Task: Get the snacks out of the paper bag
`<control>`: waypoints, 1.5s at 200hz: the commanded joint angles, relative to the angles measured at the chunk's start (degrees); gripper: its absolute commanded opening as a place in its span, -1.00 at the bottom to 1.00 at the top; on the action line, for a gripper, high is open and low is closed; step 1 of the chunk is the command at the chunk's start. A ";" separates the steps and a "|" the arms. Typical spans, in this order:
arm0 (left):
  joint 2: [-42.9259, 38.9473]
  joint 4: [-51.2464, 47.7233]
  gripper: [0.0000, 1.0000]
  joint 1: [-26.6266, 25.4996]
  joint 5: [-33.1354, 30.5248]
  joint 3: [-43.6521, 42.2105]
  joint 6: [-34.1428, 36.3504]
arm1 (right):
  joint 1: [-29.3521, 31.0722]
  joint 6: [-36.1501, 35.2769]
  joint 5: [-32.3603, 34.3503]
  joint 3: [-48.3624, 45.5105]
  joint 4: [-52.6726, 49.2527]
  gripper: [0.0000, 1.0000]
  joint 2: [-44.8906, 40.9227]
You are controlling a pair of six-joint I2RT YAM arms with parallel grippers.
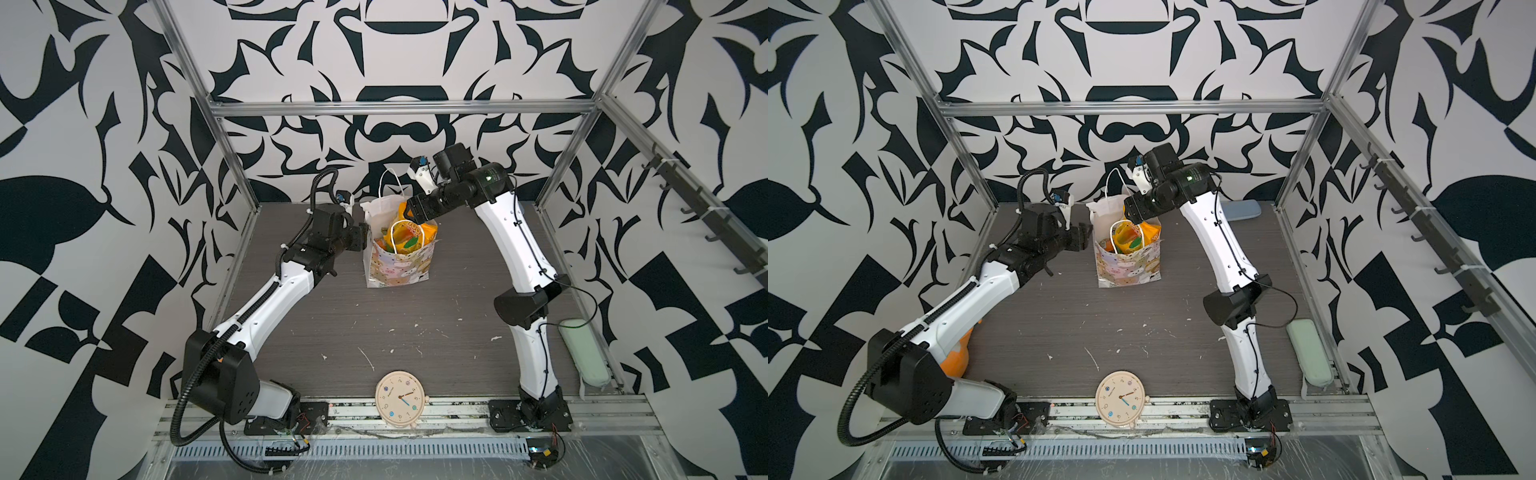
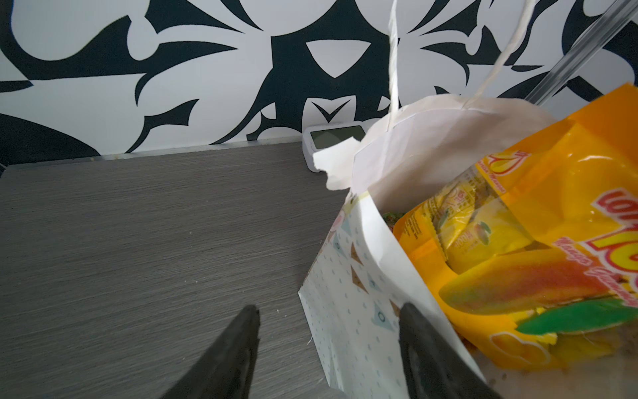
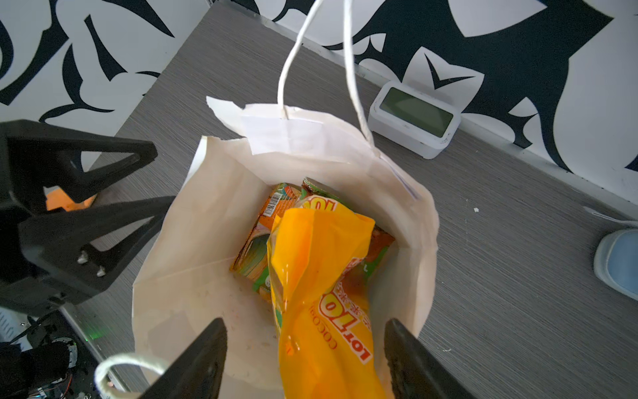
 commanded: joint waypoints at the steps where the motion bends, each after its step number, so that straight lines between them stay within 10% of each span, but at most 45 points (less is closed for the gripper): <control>1: -1.78 0.35 0.34 0.22 0.37 -0.90 -0.62 | 0.81 -0.90 1.27 0.17 0.38 0.52 0.53; 90: -2.11 0.54 0.34 0.24 1.11 -1.88 -1.82 | 1.36 1.29 1.69 0.48 3.52 0.37 6.96; 189: -2.46 0.81 0.34 0.25 0.37 -2.59 -1.82 | 1.31 3.75 -0.09 0.67 5.27 -1.00 6.89; 300: -2.10 1.17 0.34 0.25 -0.48 -2.13 -1.81 | -2.12 5.69 -8.85 5.70 11.98 -1.00 -1.24</control>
